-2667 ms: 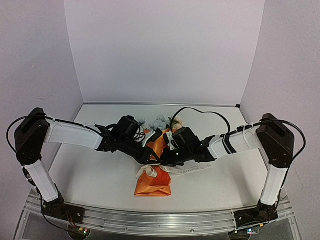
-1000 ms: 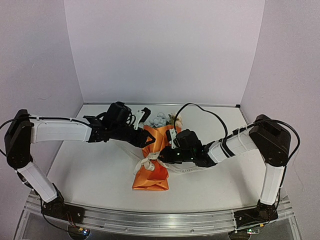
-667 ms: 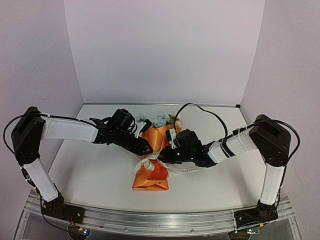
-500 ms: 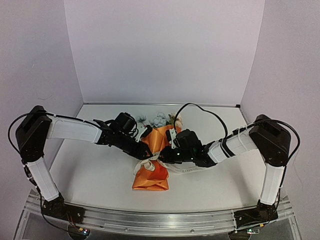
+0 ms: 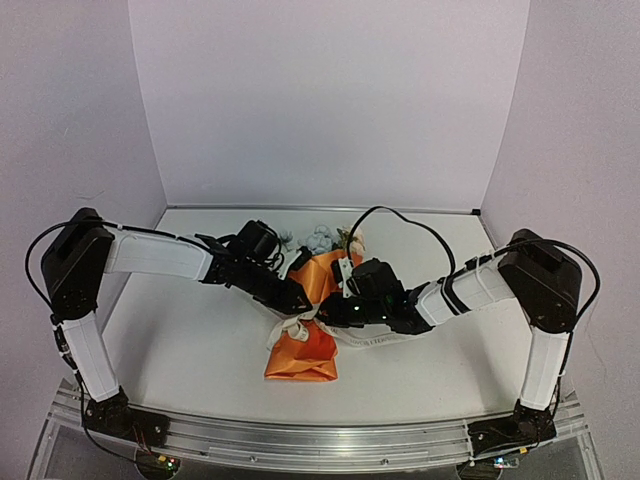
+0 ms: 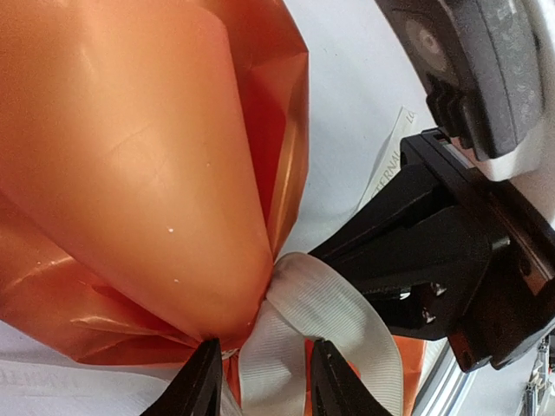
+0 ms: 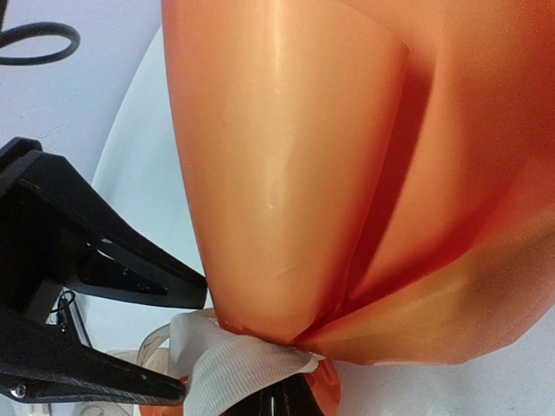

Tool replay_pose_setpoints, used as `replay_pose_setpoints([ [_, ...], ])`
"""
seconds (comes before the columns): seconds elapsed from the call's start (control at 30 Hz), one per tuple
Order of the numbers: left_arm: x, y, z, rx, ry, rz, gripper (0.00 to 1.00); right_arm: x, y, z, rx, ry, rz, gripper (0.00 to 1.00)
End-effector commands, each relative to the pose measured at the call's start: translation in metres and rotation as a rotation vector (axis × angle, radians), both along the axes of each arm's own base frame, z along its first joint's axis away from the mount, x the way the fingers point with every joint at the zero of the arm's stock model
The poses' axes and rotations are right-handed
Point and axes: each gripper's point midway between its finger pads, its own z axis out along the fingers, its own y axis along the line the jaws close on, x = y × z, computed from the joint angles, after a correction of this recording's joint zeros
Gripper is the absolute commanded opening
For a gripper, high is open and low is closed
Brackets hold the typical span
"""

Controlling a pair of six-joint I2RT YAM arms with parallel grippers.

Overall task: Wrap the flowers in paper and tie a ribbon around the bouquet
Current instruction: Tie the half-tied ribbon around the folded bouquet.

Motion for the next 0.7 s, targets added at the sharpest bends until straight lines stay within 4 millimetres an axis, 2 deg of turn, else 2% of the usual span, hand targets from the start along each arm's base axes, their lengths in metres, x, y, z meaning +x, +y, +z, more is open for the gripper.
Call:
replay_pose_setpoints([
  [0.0, 0.005, -0.010, 0.009, -0.026, -0.011, -0.015, 0.34, 0.003, 0.002, 0.011, 0.014, -0.035, 0.014, 0.00],
  [0.17, 0.004, -0.010, 0.010, -0.028, -0.013, -0.022, 0.19, 0.003, 0.003, 0.012, 0.015, -0.032, 0.019, 0.00],
  [0.27, 0.005, -0.010, 0.017, -0.045, -0.030, -0.018, 0.04, 0.002, 0.004, 0.014, 0.013, -0.032, 0.029, 0.00],
  [0.3, 0.006, -0.010, 0.019, -0.049, -0.035, -0.015, 0.02, 0.001, 0.003, 0.014, 0.010, -0.031, 0.033, 0.00],
  [0.43, 0.005, -0.012, 0.026, -0.070, -0.033, -0.011, 0.00, -0.004, 0.000, 0.020, 0.000, -0.028, 0.048, 0.00],
  [0.67, 0.002, -0.015, 0.025, -0.093, 0.038, 0.019, 0.00, -0.020, -0.016, 0.030, -0.052, -0.001, 0.074, 0.08],
])
